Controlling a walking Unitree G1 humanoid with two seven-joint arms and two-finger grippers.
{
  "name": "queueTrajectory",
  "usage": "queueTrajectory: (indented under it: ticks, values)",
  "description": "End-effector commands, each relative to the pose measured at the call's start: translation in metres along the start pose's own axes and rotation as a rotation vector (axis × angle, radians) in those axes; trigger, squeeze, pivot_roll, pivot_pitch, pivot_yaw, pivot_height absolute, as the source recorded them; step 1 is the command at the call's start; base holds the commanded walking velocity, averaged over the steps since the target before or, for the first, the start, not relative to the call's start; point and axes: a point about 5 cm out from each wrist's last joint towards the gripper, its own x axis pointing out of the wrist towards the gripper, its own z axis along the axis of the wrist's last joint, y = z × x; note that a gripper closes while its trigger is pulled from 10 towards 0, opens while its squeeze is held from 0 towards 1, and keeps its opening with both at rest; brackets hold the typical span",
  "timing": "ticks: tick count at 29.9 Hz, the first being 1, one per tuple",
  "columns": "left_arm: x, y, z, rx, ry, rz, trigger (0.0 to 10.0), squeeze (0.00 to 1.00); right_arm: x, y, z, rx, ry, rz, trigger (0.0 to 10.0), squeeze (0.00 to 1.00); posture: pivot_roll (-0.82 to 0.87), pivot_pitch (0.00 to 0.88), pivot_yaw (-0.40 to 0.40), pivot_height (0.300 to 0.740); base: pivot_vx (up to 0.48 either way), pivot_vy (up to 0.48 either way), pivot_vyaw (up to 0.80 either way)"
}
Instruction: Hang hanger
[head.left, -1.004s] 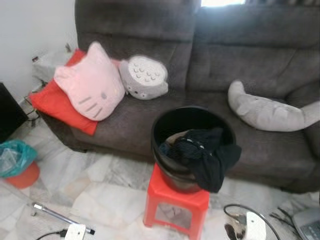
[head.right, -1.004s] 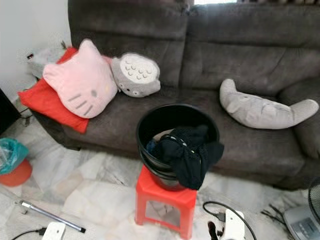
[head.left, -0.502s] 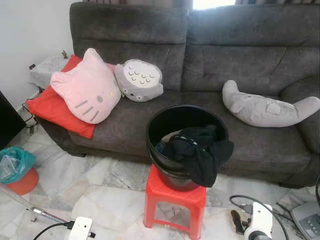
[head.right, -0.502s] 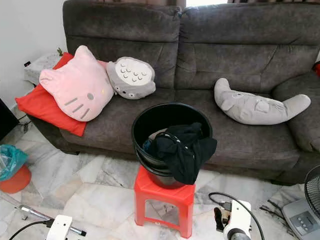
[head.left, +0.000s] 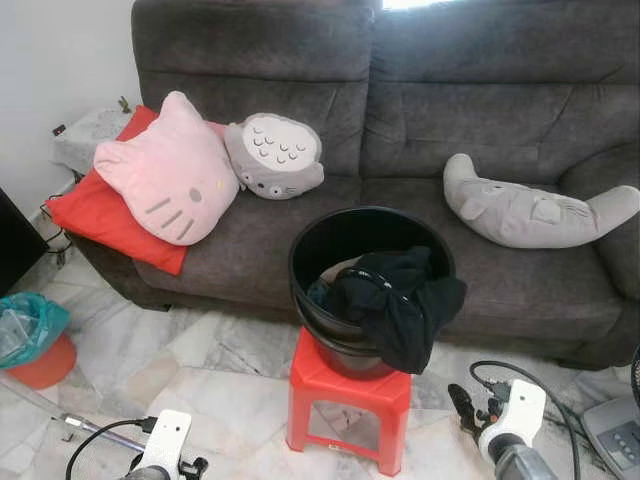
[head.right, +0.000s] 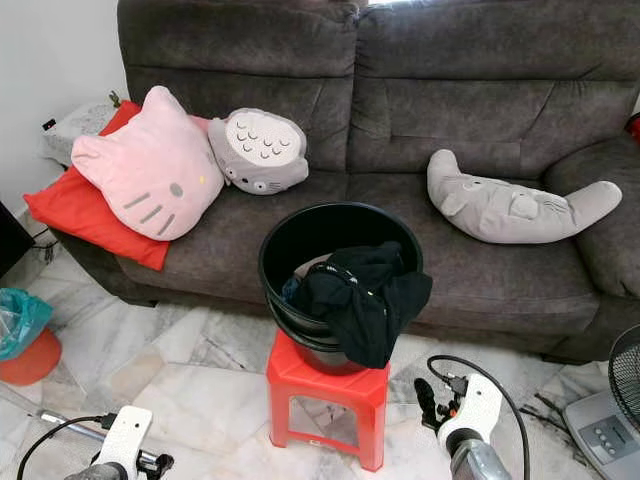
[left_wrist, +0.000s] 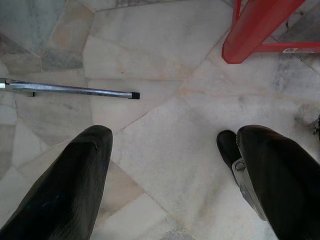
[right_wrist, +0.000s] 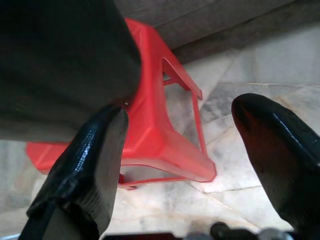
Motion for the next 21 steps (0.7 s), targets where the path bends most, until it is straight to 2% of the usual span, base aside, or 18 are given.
queueTrajectory:
  ticks: [1,2,3,4,9,12,17,21]
  values:
    - [0.002,0.000,0.006,-0.015,-0.001,0.013,10.0,0.00,0.003,0.004,0.006,0.077,-0.030,0.040,10.0,0.00,-0.13,0.000,0.031,0.740,0.000,0.000,0.00]
    - [0.002,0.000,0.006,-0.015,-0.001,0.013,10.0,0.00,0.003,0.004,0.006,0.077,-0.030,0.040,10.0,0.00,-0.13,0.000,0.031,0.740,0.000,0.000,0.00]
    - [0.003,-0.001,0.010,-0.019,-0.011,0.016,10.0,0.00,0.016,0.034,0.033,0.074,-0.162,0.164,10.0,0.00,-0.13,0.000,0.020,0.740,0.000,0.000,0.00]
    - [0.003,-0.003,0.011,-0.025,-0.015,0.016,10.0,0.00,0.020,0.046,0.044,0.063,-0.201,0.211,10.0,0.00,-0.13,0.000,0.006,0.740,0.000,0.000,0.00]
    - [0.000,-0.010,-0.006,-0.047,0.000,0.012,10.0,0.00,0.018,0.039,0.033,0.088,-0.135,0.225,10.0,0.00,-0.13,0.000,-0.007,0.740,0.000,0.000,0.00]
    - [0.000,-0.013,-0.008,-0.044,0.002,0.007,10.0,0.00,0.016,0.038,0.026,0.060,-0.105,0.240,10.0,0.00,-0.14,0.000,-0.011,0.740,0.000,0.000,0.00]
    - [-0.001,-0.018,-0.014,-0.043,0.006,0.000,10.0,0.00,0.016,0.036,0.023,0.097,-0.091,0.219,10.0,0.00,-0.14,0.000,-0.019,0.740,0.000,0.000,0.00]
    - [-0.002,-0.019,-0.017,-0.046,0.001,0.001,10.0,0.00,0.014,0.039,0.014,0.118,-0.044,0.254,10.0,0.00,-0.12,0.000,-0.031,0.740,0.000,0.000,0.00]
